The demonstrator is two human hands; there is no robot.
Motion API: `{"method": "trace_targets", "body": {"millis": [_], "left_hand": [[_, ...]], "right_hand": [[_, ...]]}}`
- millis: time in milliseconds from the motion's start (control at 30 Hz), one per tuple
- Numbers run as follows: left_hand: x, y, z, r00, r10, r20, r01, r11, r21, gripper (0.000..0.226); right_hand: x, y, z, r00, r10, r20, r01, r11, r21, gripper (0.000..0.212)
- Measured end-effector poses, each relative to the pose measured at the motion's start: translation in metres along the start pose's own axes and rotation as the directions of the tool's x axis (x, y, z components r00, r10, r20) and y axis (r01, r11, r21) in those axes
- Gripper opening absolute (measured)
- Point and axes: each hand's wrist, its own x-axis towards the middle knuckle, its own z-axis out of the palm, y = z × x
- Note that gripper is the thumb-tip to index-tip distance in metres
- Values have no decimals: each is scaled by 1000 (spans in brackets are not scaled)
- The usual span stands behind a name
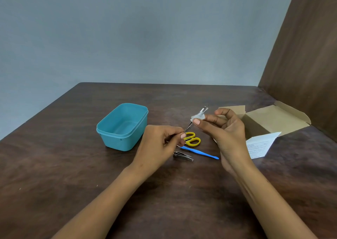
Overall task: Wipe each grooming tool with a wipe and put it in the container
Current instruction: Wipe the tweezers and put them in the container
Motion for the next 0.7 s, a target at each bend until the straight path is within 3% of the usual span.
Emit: {"method": "trace_targets", "body": {"millis": [267,700], "left_hand": [[-1,-3,-1,999,11,-38,-10,999,36,13],[1,-3,-3,1000,-4,-4,4,999,33,14]], "right_hand": [[-6,6,5,994,-98,51,106,976,-193,48],[3,-4,-3,994,-84,-64,83,996,-27,48]]}}
